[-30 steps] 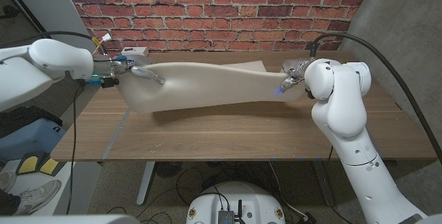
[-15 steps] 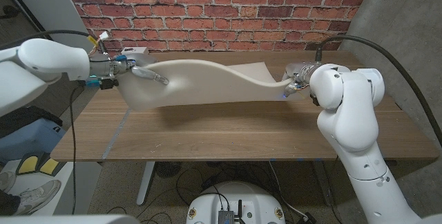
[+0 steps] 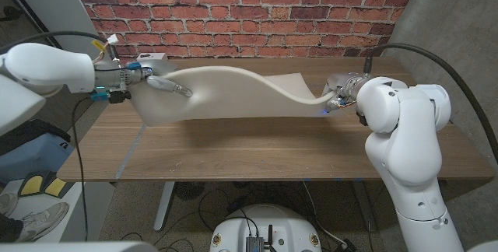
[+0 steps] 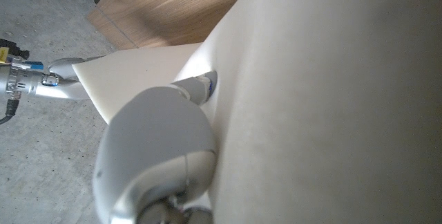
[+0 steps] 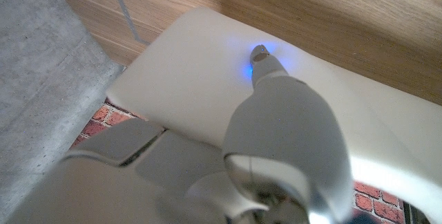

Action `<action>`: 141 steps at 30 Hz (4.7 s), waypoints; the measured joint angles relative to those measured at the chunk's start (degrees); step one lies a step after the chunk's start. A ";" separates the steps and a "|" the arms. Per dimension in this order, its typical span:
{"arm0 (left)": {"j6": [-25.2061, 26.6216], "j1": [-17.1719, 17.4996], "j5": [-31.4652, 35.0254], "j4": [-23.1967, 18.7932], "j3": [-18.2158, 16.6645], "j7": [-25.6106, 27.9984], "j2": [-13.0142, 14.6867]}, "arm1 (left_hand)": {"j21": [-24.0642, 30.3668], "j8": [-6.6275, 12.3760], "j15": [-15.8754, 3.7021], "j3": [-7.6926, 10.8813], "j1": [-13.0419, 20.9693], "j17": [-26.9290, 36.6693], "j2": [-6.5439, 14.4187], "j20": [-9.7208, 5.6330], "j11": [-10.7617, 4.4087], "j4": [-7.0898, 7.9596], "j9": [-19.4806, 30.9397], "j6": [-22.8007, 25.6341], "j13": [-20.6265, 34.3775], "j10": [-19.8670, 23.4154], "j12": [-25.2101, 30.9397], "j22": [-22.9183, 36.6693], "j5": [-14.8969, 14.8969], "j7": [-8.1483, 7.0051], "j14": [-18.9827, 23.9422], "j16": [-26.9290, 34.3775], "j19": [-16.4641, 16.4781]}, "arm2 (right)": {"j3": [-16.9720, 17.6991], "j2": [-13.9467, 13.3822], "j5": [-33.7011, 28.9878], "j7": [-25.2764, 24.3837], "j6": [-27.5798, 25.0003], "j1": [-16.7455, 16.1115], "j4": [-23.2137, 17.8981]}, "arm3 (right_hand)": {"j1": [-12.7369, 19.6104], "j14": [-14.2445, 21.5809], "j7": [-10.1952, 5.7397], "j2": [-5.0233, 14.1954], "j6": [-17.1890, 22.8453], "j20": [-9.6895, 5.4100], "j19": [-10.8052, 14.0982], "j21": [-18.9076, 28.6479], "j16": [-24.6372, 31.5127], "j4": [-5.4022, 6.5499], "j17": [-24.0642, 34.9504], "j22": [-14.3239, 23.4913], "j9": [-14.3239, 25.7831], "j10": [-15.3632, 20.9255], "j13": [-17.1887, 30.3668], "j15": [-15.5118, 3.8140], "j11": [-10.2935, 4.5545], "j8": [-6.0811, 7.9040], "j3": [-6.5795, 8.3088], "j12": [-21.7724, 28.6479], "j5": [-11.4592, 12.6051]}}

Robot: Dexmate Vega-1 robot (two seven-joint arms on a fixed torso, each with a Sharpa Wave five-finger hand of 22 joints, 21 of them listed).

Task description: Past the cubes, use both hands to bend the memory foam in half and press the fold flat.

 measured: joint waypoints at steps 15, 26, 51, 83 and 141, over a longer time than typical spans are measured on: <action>5.41 0.01 3.21 2.44 0.50 2.84 -1.02 | 0.00 -0.78 0.50 0.25 -0.08 -0.01 -0.06 -0.18 -0.43 -0.24 -0.48 0.07 -1.37 -0.58 0.00 0.00 0.12 -0.07 -0.50 0.00 -0.22 | 2.15 -0.42 3.50 -3.71 0.22 7.52 8.67 | 0.75 0.48 0.07 0.03 -0.05 -0.01 0.44 0.27 0.45 0.02 0.81 0.01 -0.10 0.52 0.53 -0.17 0.53 -0.43 -0.01 0.00 -0.45; 5.45 -6.92 -1.82 9.79 9.09 4.56 3.14 | 0.61 -1.18 0.51 0.65 -0.23 -0.01 -0.06 -0.20 -0.20 -0.64 -0.53 0.07 -1.76 -0.34 0.00 0.00 0.12 -0.06 -0.48 0.00 -0.83 | -0.57 -4.43 9.99 -5.36 -2.19 16.33 16.99 | 0.90 0.55 0.35 0.17 -0.33 -0.01 0.44 0.48 0.45 0.17 0.80 0.01 -0.01 0.52 0.80 -0.10 0.52 -0.65 0.14 0.00 -0.51; 4.04 -24.93 -12.09 18.60 29.74 10.41 11.39 | 0.93 -1.76 0.56 0.92 -0.22 0.04 -0.06 -0.20 0.08 -0.83 -0.59 0.26 -1.68 -0.06 -0.69 0.01 0.04 0.13 -0.44 0.00 -0.82 | -12.28 -14.81 25.22 -11.48 -10.92 32.59 32.04 | 1.43 0.85 0.44 0.08 -0.40 -0.01 0.44 0.92 0.44 0.21 1.08 0.02 1.51 0.93 1.32 -0.40 0.31 -0.66 0.56 -0.33 -1.00; 4.11 -47.05 -9.32 33.65 50.79 11.90 2.80 | 2.16 -2.60 1.05 1.16 -0.22 0.23 -0.06 0.43 0.18 -1.06 -0.28 -0.25 -0.91 0.05 -1.24 -0.22 -0.17 0.65 -0.56 0.00 -1.01 | -25.94 -17.85 40.72 -33.23 -13.80 46.10 49.20 | 1.66 1.70 1.05 0.31 -1.02 -0.10 1.15 1.56 0.00 0.77 1.17 0.02 2.18 1.23 1.52 -0.44 1.05 -0.84 1.61 -0.98 -1.22; 9.22 -59.69 9.90 44.69 64.72 26.78 -12.89 | 3.14 -4.58 1.36 1.75 -1.37 -0.10 0.32 0.42 0.15 -1.64 -0.57 -0.02 -2.22 0.03 -2.85 -0.27 -0.16 1.26 -0.87 -0.05 -1.01 | -28.21 -15.47 55.67 -83.57 -14.03 40.08 57.27 | -19.34 -29.60 7.22 -8.42 -70.34 8.14 -8.01 -6.55 -6.32 7.50 -7.68 -0.54 -2.05 -45.93 -4.93 2.31 13.13 -6.54 -7.22 -15.39 4.56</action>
